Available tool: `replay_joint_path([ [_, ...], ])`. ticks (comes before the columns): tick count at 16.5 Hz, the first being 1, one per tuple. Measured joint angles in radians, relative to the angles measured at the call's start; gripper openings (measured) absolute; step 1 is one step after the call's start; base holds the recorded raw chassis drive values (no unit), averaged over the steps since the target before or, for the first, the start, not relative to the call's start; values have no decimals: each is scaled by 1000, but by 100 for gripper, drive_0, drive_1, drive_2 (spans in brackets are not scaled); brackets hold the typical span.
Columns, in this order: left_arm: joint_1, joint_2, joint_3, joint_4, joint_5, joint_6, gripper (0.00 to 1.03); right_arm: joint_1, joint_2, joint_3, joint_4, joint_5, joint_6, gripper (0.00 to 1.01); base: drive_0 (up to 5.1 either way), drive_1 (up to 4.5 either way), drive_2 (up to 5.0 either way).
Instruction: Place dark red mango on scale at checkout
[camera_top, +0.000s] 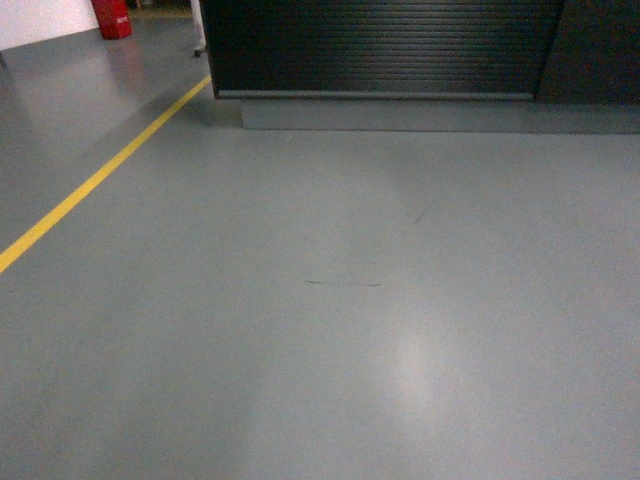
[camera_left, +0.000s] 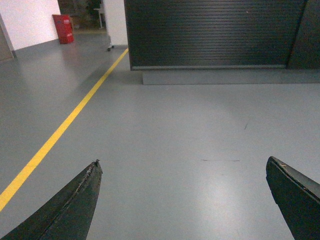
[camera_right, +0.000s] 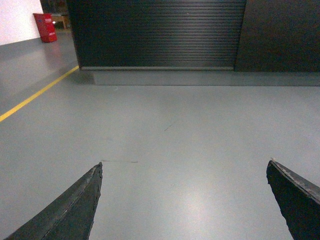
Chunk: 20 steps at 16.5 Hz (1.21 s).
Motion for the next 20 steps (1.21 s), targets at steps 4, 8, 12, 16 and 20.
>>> replay_joint_path([
  [4,0,0,0,0,0,0,98,0,0,0,0,0,0,98,0,0,0],
  [8,0,0,0,0,0,0,98,0,0,0,0,0,0,98,0,0,0],
  [12,0,0,0,0,0,0,98,0,0,0,0,0,0,98,0,0,0],
  [16,0,0,0,0,0,0,98,0,0,0,0,0,0,98,0,0,0],
  [20,0,0,0,-1,0,0,98,0,0,0,-1,0,0,98,1,106,-104],
])
